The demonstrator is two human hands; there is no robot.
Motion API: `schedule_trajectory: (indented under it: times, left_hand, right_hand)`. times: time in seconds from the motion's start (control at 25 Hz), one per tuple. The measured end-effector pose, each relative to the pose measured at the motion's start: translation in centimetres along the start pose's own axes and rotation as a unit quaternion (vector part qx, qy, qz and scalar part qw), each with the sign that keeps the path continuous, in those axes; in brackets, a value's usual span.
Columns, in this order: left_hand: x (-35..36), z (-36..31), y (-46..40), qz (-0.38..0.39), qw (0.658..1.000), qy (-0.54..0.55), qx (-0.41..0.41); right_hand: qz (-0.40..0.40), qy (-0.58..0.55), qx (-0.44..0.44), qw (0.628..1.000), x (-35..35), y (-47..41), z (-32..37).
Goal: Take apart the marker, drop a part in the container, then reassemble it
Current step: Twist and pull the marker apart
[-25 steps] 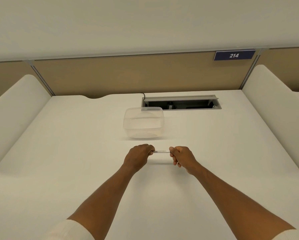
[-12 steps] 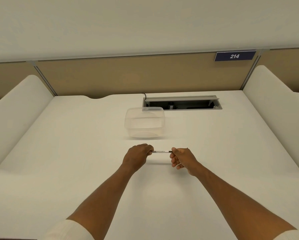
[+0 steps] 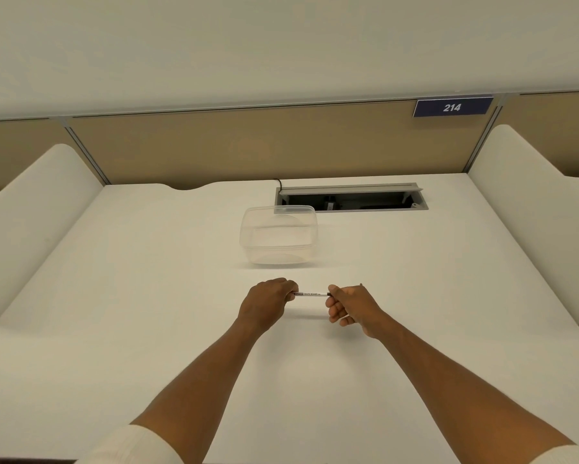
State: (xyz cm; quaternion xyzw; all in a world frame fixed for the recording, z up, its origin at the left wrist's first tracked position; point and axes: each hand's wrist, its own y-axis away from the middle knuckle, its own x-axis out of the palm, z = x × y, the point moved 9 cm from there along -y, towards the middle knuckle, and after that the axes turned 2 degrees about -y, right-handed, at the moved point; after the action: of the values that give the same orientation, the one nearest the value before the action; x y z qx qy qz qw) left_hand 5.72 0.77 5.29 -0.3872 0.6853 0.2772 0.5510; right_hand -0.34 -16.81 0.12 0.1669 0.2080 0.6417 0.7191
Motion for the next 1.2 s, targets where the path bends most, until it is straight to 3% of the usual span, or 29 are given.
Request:
schedule_trajectory:
  times: [0.24,0.44,0.68,1.0,1.2]
  left_hand:
    - [0.9,-0.2,0.2,0.011,1.0,0.0,-0.004]
    - [1.2,-0.3,0.2,0.013,1.0,-0.001,-0.012]
    - [1.7,0.2,0.0,0.026,0.999,-0.013,-0.027]
    - [0.8,-0.4,-0.3,0.019,1.0,0.002,-0.013]
    - [0.7,-0.1,-0.3,0.019,1.0,-0.005,-0.015]
  right_hand:
    - [-0.005,0.011,-0.046,0.999,-0.5,-0.2,0.0]
    - [0.001,0.013,-0.002,1.0,-0.2,-0.3,-0.7]
    - [-0.025,0.025,-0.046,0.998,-0.7,-0.8,-0.4]
    - [-0.051,0.061,-0.031,0.996,-1.4,-1.0,0.2]
    - [-0.037,0.019,-0.042,0.998,-1.1,-1.0,0.3]
